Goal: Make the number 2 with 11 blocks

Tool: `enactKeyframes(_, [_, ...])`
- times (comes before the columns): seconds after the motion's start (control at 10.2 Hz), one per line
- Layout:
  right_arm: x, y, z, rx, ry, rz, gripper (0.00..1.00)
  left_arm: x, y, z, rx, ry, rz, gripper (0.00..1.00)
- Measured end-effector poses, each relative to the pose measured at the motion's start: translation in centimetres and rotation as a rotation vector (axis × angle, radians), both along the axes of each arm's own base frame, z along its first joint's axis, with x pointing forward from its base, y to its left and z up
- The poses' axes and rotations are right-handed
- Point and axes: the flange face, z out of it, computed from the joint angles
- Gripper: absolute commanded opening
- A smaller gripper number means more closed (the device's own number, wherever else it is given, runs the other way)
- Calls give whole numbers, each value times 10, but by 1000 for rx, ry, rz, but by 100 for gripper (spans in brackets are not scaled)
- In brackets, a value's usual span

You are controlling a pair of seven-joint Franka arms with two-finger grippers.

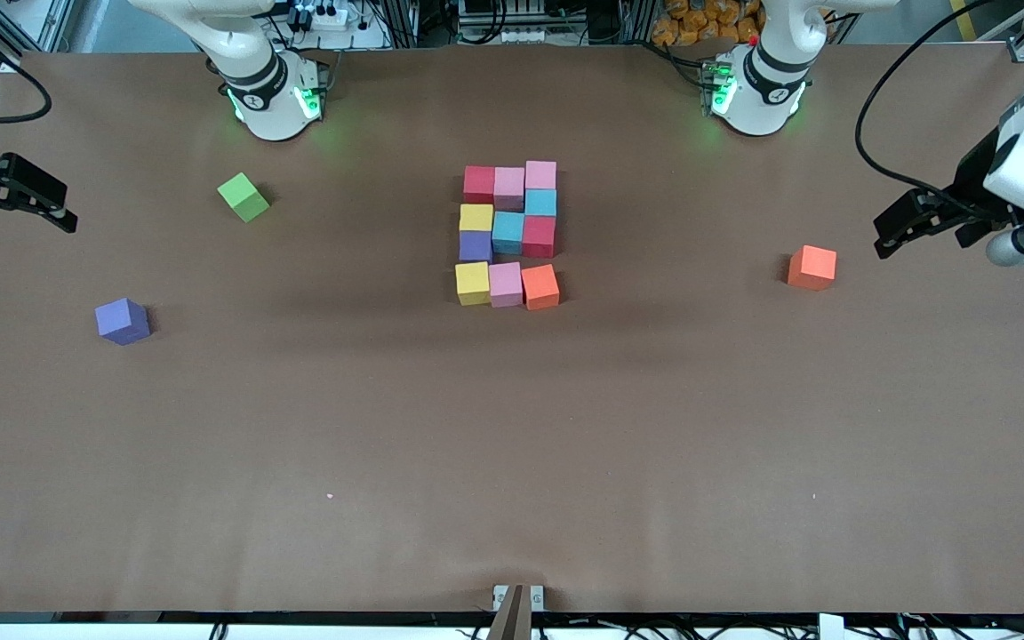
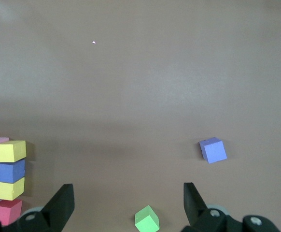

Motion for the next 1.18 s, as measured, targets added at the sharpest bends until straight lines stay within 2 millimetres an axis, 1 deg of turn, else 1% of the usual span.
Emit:
enactKeyframes(0.69, [0,-2,0,0,0,-3,100,0,5,-2,-7,5,10,100])
enactKeyframes(1.08, [0,-8,0,0,0,-14,100,-3,9,5,-10,-7,16,100])
enactKeyframes(1.18, [0,-8,0,0,0,-14,100,-3,13,6,-10,-8,20,100])
